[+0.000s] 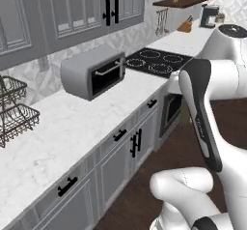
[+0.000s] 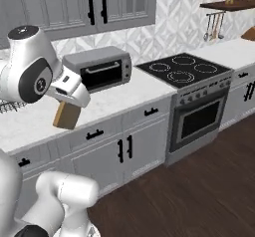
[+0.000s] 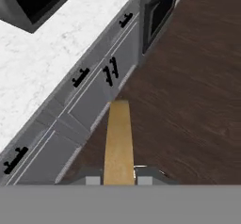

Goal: Start the toaster. Once the lever pops up, take the bread to the plate on the dining counter.

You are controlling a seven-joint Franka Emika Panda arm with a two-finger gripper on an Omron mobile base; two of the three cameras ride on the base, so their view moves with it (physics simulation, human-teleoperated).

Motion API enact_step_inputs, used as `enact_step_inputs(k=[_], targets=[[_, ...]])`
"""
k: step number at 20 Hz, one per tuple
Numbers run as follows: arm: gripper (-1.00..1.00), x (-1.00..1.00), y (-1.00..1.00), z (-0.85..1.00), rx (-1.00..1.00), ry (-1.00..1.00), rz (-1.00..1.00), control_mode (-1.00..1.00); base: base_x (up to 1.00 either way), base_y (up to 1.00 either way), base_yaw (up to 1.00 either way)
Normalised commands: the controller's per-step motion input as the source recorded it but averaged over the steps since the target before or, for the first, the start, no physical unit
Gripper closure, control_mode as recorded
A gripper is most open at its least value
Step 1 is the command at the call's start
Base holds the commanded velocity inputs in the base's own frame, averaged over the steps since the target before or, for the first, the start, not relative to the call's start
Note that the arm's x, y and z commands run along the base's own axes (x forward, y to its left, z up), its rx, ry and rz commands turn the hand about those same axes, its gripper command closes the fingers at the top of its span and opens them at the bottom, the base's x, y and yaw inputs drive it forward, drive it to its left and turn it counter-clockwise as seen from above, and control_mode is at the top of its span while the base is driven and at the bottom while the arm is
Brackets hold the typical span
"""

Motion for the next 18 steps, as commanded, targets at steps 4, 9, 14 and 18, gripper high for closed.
enact_step_inputs(k=[4,9,14,18], targets=[[1.0,0.0,0.0,0.0,0.0,0.0,0.0,1.0,0.3,-0.65,-0.64],[1.0,0.0,0.0,0.0,0.0,0.0,0.0,1.0,0.8,-0.44,-0.48],[1.0,0.0,0.0,0.0,0.0,0.0,0.0,1.0,1.0,-0.32,-0.36],[1.0,0.0,0.0,0.0,0.0,0.0,0.0,1.0,1.0,-0.38,-0.3]])
